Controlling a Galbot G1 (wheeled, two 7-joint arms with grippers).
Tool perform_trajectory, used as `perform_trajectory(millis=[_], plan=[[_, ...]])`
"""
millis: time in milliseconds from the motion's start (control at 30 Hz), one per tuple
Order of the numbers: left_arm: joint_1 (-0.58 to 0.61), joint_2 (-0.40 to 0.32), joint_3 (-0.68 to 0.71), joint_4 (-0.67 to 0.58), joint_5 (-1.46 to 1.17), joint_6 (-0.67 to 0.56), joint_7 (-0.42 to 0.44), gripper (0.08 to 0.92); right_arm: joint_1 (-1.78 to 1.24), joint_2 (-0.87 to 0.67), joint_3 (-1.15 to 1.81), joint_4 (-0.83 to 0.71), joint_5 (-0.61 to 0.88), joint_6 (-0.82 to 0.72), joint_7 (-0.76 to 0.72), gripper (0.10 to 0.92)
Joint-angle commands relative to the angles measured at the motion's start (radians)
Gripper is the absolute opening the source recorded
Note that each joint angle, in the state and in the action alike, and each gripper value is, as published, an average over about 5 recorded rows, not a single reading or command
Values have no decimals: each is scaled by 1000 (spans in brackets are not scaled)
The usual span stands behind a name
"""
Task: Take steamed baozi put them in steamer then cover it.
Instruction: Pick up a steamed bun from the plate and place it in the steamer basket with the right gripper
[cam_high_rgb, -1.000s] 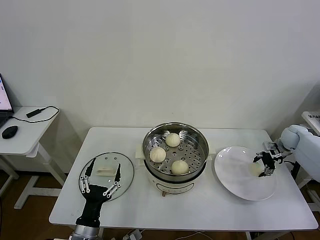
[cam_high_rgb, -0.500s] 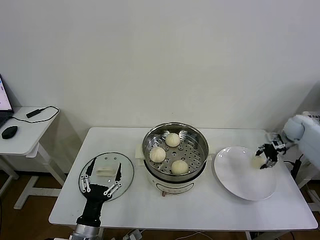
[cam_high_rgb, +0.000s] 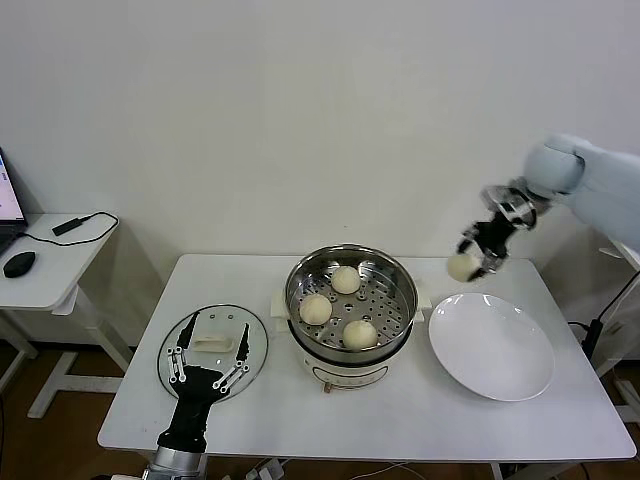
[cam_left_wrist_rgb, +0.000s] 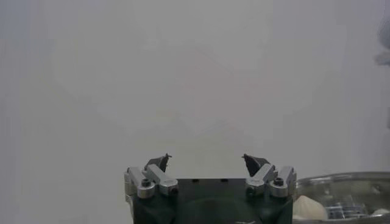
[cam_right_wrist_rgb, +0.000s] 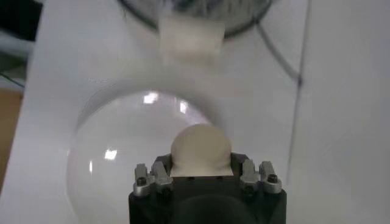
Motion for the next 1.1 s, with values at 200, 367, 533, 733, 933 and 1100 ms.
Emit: perform_trajectory(millis=[200,367,533,733,933,1100], plan=[[-1,0,-3,-4,-4,0,-3,823,87,223,-170,189,204,-163,148,656],[-1,1,-8,-6,-7,-1,-5,823,12,271,-175,122,172,-170,185,661],[-2,2,-9,-10,-10,0,-7,823,-25,307,-186,40,159,-170,194,662],[-5,2,-9,-6,-11,1,-9,823,-60,325,-180,-5,152,-168,205,662],[-4,2,-12,-5,-12,0,-10,823,-85,335,-173,-23,149,-169,206,662],[-4,0,-13,-4,-12,0,-11,823,-91,343,-172,-27,135,-173,190,662]])
